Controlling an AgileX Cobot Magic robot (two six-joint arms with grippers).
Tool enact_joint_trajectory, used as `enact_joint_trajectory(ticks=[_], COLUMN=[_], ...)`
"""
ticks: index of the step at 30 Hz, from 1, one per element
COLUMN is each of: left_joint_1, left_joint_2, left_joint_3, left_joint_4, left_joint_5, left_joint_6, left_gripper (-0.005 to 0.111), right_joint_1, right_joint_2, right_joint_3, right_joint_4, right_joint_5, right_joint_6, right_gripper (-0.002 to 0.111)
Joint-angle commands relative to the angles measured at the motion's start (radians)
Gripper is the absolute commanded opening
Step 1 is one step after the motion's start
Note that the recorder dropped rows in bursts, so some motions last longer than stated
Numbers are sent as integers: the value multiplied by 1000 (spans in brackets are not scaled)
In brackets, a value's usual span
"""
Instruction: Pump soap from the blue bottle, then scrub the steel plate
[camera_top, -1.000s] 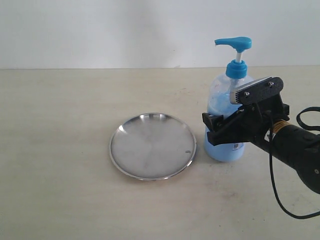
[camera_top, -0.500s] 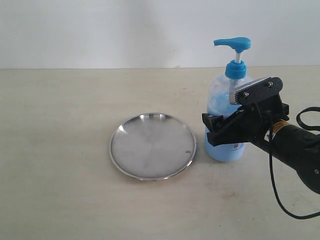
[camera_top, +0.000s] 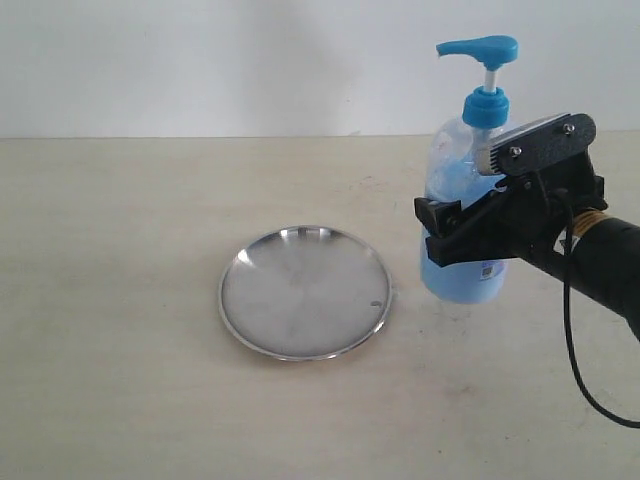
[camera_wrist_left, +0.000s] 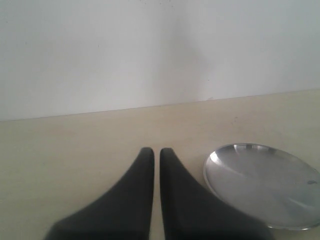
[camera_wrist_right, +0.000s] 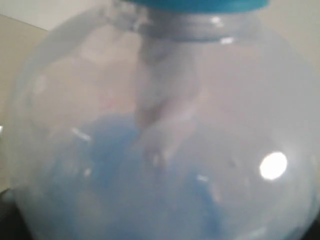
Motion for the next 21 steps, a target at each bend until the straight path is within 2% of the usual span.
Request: enact_joint_trajectory(ticks=[1,21], left_joint_1=[4,4], left_joint_2=[-5,-5], left_joint_3=[4,4], left_joint_4=[-8,-8], left_joint_5=[-6,-50], left_joint_6=[3,-17], left_gripper=[4,4], right_joint_1=[1,1], right_joint_2=[-26,-19], right_joint_3=[-12,-12], right_joint_4=[10,10], right_joint_5=[-41,-64], right_joint_6=[-2,-40], right_gripper=[78,78])
